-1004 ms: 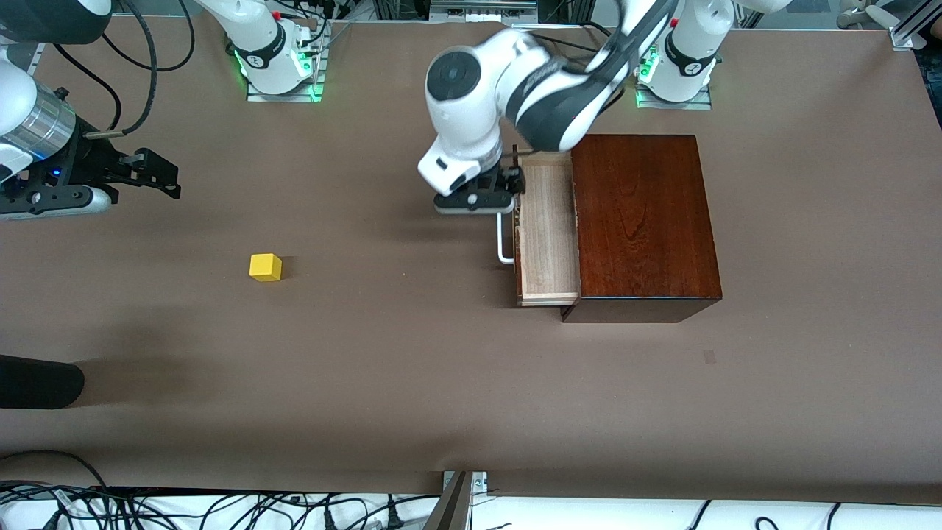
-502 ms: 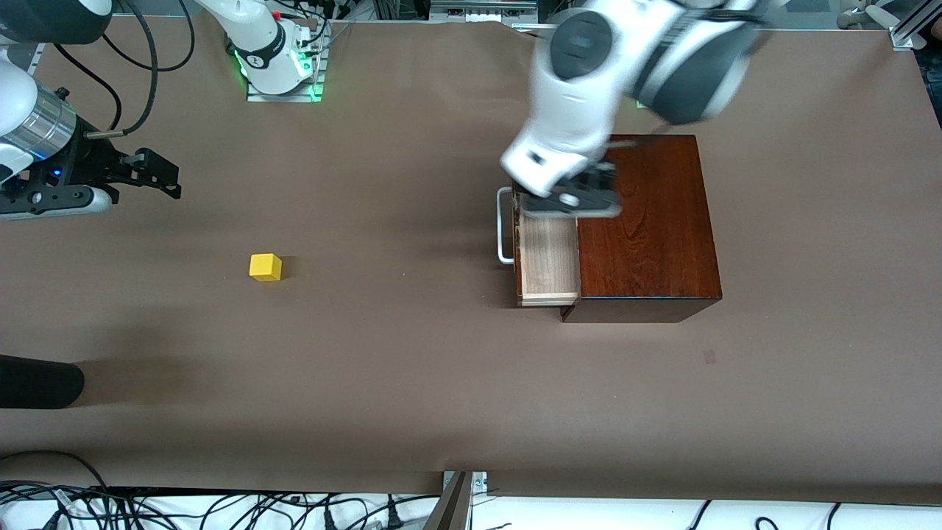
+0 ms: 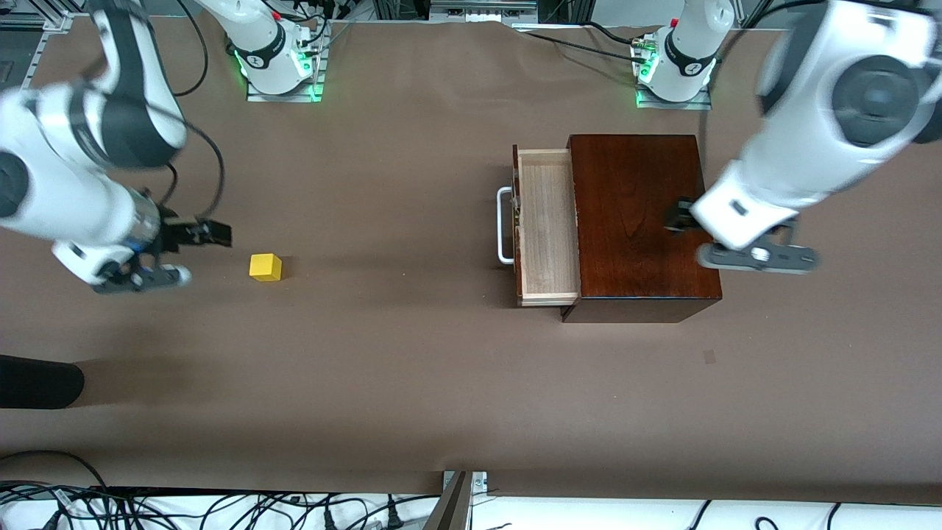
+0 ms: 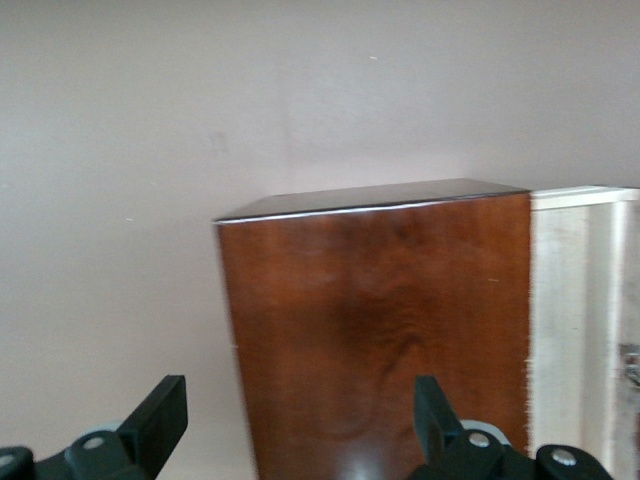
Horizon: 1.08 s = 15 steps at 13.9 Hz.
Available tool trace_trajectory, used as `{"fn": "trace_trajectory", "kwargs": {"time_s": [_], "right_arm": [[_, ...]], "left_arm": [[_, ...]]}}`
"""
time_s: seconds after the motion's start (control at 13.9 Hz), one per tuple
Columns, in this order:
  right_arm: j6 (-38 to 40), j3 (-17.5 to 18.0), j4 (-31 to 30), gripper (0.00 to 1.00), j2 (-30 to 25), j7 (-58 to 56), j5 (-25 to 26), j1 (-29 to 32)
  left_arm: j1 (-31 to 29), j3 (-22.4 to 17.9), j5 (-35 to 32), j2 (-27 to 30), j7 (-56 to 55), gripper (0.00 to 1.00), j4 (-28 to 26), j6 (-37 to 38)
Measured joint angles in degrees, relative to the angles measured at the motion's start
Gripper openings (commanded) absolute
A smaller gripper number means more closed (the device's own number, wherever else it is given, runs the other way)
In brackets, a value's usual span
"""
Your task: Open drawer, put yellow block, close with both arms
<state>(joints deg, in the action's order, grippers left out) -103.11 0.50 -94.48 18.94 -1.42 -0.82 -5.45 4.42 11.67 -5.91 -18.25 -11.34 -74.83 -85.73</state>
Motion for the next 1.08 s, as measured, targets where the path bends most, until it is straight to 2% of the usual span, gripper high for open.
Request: {"fn": "trace_trajectory", "kwargs": {"time_s": [0.14,0.29,0.65,0.86,1.08], "right_arm": [[-4.91,0.09,-0.69,1.00,3.67,-0.09,-0.05,-0.07],[-10.57,0.26,-2.84,1.00,6.63,-0.09,-0.26,-0.17],[-26.09,0.28,-13.01,1.00,9.24,-0.09,-0.30,-0.33],[-28.59,0.28,-16.37,1.00,9.26,-0.08,-0.30,-0.33],[-29.44,0.27,-18.21,0.98,9.26,-0.09,-0.30,-0.33]], "left_arm": [[-2.84,-0.55,0.03,0.89,4.52,1.00,0.14,0.07],[-3.04,-3.09,0.05,3.55,7.14,1.00,-1.00,0.28],[-3.06,-7.30,0.05,15.47,8.20,1.00,-14.58,-6.55],[-3.12,-7.91,0.07,18.74,8.39,1.00,-18.99,-6.69],[-4.49,-8.01,2.82,18.34,9.71,1.00,-19.43,-7.56]]}}
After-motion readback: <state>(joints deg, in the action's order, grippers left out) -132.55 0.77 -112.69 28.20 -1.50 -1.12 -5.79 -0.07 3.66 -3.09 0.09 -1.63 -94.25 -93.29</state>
